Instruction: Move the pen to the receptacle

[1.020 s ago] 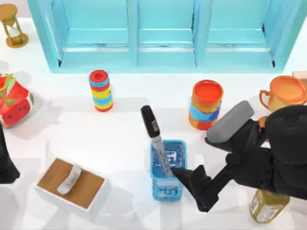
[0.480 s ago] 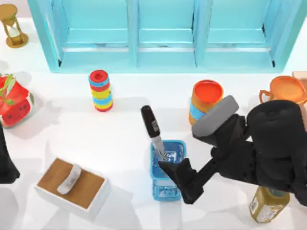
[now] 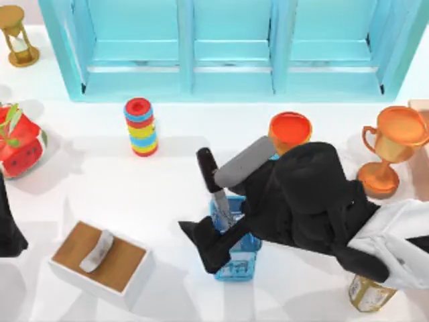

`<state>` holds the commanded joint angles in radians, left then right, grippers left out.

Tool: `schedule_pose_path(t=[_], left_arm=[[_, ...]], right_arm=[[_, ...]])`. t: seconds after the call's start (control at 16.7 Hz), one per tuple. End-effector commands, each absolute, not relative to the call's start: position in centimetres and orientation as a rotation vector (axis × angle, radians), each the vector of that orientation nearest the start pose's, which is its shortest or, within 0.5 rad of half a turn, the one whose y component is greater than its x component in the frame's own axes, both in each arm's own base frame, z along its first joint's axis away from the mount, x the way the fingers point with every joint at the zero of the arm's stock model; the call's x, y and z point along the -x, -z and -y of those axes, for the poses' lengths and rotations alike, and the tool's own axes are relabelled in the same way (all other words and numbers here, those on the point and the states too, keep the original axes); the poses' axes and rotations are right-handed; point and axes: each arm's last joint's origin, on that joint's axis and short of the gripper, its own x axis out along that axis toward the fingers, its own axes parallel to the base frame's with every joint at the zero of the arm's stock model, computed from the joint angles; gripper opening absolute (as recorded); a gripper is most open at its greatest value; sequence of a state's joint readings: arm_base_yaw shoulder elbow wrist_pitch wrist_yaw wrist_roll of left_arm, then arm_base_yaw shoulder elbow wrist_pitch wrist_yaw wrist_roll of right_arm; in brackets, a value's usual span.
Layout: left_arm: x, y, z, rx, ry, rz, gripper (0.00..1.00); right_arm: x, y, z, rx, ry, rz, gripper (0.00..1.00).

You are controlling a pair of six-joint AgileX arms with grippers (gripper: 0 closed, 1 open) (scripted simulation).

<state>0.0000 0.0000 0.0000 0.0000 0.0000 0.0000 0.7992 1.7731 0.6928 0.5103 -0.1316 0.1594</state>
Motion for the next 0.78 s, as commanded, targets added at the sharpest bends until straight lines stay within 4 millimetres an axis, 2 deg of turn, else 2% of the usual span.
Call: schedule_pose_path(t=[0.3, 0.78], left_arm=[[-10.57, -16.0, 0.12, 0.0, 0.0, 0.0, 1.0], [-10.57, -16.0, 0.12, 0.0, 0.0, 0.0, 1.0]], right_arm=[[-22.7, -11.52, -24.19, 0.061, -0.87, -0.623, 1.0], [-22.7, -11.52, -24.19, 0.061, -0.87, -0.623, 0.4]])
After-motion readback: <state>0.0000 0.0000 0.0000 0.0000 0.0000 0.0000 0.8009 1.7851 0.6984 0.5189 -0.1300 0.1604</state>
